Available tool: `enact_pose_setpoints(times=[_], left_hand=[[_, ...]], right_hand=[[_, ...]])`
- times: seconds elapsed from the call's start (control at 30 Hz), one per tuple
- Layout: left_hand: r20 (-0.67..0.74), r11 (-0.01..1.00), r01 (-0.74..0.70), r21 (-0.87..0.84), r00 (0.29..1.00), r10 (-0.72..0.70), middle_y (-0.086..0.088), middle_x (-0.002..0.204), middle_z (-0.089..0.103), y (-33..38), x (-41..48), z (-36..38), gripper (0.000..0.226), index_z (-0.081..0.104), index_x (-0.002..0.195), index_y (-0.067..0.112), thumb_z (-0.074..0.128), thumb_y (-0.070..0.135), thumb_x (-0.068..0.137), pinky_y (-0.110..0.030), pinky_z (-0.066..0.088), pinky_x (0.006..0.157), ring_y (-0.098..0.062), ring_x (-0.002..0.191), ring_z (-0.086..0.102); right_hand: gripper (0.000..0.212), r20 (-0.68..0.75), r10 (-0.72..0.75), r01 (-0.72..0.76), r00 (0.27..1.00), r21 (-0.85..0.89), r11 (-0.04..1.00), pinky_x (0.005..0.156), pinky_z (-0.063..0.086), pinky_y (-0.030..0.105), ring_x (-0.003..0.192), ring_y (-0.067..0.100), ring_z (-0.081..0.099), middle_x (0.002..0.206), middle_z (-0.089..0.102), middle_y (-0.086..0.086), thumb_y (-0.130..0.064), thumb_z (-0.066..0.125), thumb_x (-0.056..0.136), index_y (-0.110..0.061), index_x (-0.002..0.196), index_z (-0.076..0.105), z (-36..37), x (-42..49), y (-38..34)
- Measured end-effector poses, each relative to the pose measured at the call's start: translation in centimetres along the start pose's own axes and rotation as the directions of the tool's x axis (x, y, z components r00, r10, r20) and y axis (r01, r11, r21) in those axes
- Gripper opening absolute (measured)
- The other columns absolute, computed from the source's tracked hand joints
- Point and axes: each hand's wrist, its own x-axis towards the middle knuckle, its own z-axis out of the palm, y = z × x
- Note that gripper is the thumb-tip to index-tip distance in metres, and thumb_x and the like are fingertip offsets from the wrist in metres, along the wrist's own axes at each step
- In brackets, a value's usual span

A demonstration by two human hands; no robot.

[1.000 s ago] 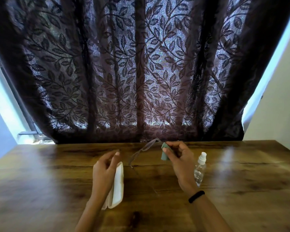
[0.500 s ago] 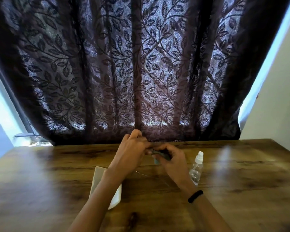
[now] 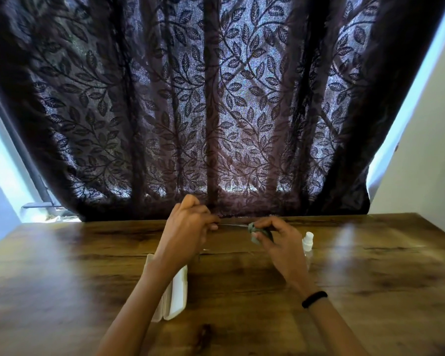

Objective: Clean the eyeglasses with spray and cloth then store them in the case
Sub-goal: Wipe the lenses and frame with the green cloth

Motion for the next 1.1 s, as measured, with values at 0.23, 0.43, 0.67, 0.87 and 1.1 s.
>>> enact_pose_setpoints(times=[0.23,0.43,0.67,0.87,1.1], left_hand=[[-0.027,0.997,-0.033,0.07,0.999,0.035,0.008,0.07,0.065,1.7,0.3,0.0,0.024,0.074,0.077,0.019,0.052,0.03,0.076,-0.032,0.046,0.065,-0.012,0.082,0.036],[-0.04,0.999,-0.006,0.035,0.999,0.008,0.005,0.069,0.064,1.9,-0.2,0.4,0.019,0.074,0.085,0.018,0.059,0.019,0.073,-0.033,0.047,0.06,-0.014,0.079,0.035],[-0.169,0.989,0.146,0.0,0.975,-0.144,0.005,0.077,0.071,0.8,-1.5,-0.4,0.012,0.074,0.085,0.015,0.074,0.011,0.074,-0.026,0.043,0.055,-0.011,0.079,0.04],[-0.233,0.976,0.217,0.02,0.95,-0.207,0.003,0.077,0.072,0.9,-2.0,-0.1,0.013,0.074,0.088,0.012,0.073,0.01,0.075,-0.03,0.042,0.057,-0.011,0.076,0.039],[-0.325,0.909,0.399,-0.124,0.849,-0.417,-0.007,0.079,0.073,0.4,-1.6,-0.1,0.011,0.073,0.088,0.006,0.07,0.005,0.077,-0.013,0.028,0.061,-0.016,0.081,0.042]], right_hand=[[0.015,0.044,-0.215,0.219,0.976,-0.148,0.964,0.074,0.051,0.018,0.079,0.003,0.061,0.083,0.068,-0.006,-0.003,0.07,0.073,-0.015,0.081,0.064,1.6,0.2,-1.9],[0.009,0.089,-0.28,0.293,0.956,-0.223,0.93,0.079,0.047,0.03,0.082,0.003,0.058,0.085,0.071,-0.005,-0.011,0.065,0.076,-0.019,0.081,0.063,2.6,-0.1,-2.9],[0.017,-0.075,-0.205,0.185,0.976,-0.214,0.959,0.084,0.049,0.026,0.085,-0.002,0.06,0.09,0.067,-0.009,-0.005,0.073,0.074,-0.015,0.087,0.068,0.6,-0.5,-1.1],[0.018,-0.163,0.295,-0.163,0.941,0.546,0.822,0.069,0.054,0.014,0.082,0.005,0.067,0.082,0.072,-0.007,0.006,0.068,0.072,-0.008,0.083,0.067,-0.4,-1.2,-0.5],[0.073,-0.031,0.556,-0.336,0.831,0.768,0.545,0.078,0.056,0.024,0.09,0.014,0.067,0.091,0.072,0.0,-0.052,0.088,0.032,-0.014,0.09,0.065,0.3,-3.5,1.8]])
